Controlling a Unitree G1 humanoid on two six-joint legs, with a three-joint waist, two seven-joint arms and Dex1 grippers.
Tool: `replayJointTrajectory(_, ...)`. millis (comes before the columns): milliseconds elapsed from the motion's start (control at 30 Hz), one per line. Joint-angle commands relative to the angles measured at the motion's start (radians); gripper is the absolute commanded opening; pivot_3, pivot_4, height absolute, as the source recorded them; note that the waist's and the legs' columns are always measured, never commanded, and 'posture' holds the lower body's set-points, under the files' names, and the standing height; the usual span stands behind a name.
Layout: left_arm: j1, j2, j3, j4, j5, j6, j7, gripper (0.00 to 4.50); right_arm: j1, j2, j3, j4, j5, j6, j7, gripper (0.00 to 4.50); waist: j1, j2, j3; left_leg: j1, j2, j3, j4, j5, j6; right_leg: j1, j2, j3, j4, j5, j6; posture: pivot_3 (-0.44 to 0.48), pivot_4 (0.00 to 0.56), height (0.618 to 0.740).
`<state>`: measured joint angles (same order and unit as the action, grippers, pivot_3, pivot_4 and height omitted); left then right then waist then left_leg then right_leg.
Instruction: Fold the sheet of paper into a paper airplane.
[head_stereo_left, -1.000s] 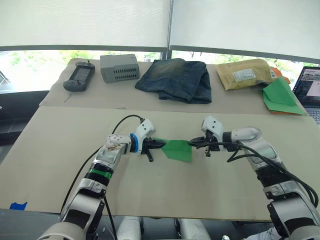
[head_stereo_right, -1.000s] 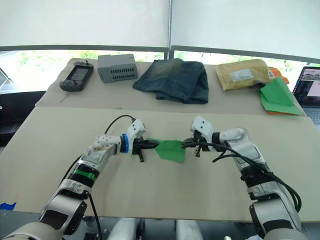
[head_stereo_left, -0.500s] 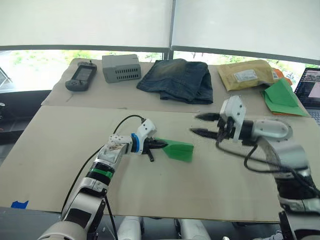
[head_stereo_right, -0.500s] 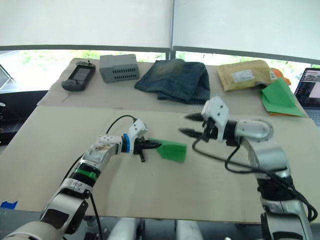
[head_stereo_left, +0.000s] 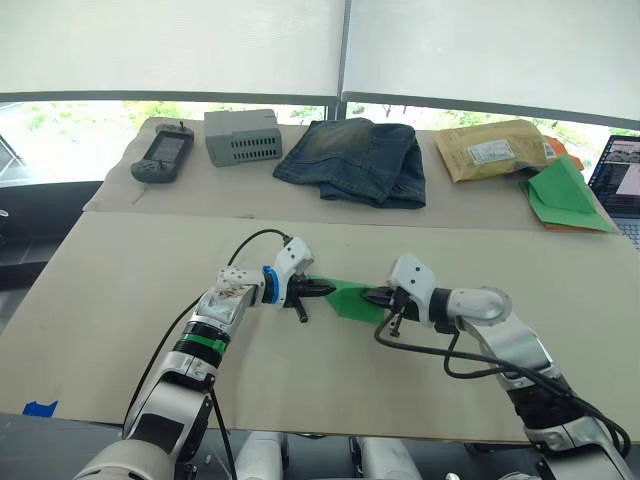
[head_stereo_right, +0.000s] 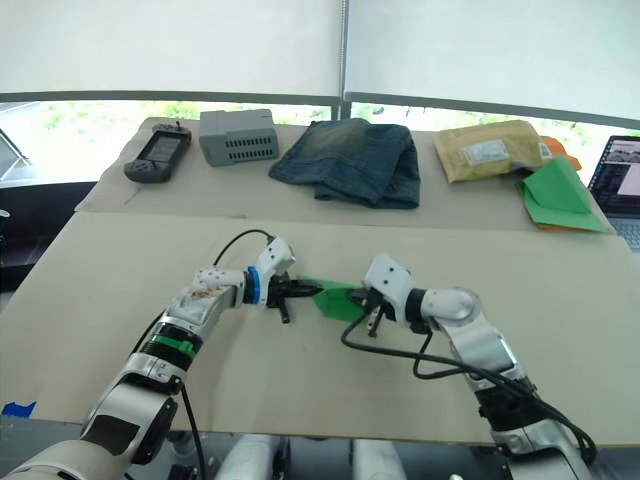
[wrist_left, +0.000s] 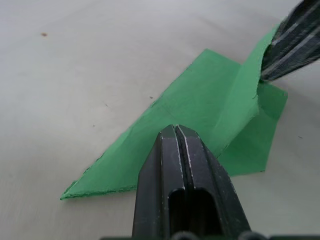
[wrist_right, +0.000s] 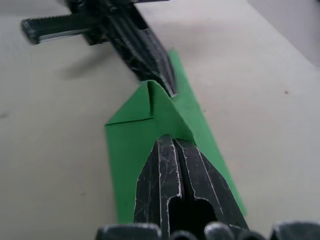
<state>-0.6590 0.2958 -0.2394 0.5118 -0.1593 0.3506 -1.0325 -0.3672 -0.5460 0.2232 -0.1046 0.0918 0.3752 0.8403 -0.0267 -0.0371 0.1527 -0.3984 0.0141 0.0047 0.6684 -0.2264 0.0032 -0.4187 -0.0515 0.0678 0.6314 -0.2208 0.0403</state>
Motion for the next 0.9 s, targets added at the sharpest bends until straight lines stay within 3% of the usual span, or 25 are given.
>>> replayJointTrajectory(33,0.037,0.012,-0.030,0.031,0.044,0.028,0.013,0.00,-0.028,0.011,-0.018,0.030,-0.013,-0.040,-0.026,0.03,0.001,0.000,0.000,0.000,0.000,0.000,0.000,0.000,0.000,0.000,0.000,0.000,0.000,0.000,0.000,0.000,0.150,0.740)
replayJointTrajectory(433,0.044,0.031,-0.005,0.001,0.031,0.043,0.026,0.00,-0.025,0.064,0.011,0.130,-0.053,-0.050,-0.059,0.03,-0.011,0.000,0.000,0.000,0.001,0.000,0.000,0.000,0.000,0.000,0.001,0.000,0.000,0.001,-0.001,0.000,0.150,0.740)
replayJointTrajectory(533,0.037,0.027,0.049,-0.027,-0.006,0.058,0.048,0.00,-0.020,0.070,0.027,0.139,-0.065,-0.055,-0.054,0.03,-0.013,0.000,0.000,0.000,0.000,0.000,0.000,0.000,0.000,0.000,0.001,0.000,0.000,0.001,-0.001,0.000,0.150,0.740)
replayJointTrajectory(733,0.052,0.034,0.177,-0.198,-0.122,0.087,0.066,0.00,0.000,0.077,0.051,0.138,-0.078,-0.034,-0.049,0.03,-0.019,0.000,0.000,-0.001,0.002,-0.001,-0.001,0.000,0.000,-0.002,0.002,0.000,0.001,0.001,-0.002,0.000,0.150,0.740)
replayJointTrajectory(900,0.126,0.063,0.135,-0.361,-0.176,0.160,-0.003,0.00,0.002,0.087,0.062,0.137,-0.086,-0.034,-0.054,0.03,-0.018,0.000,0.000,-0.001,0.002,-0.001,-0.001,0.000,0.000,-0.001,0.002,0.000,0.000,0.004,-0.007,0.000,0.150,0.740)
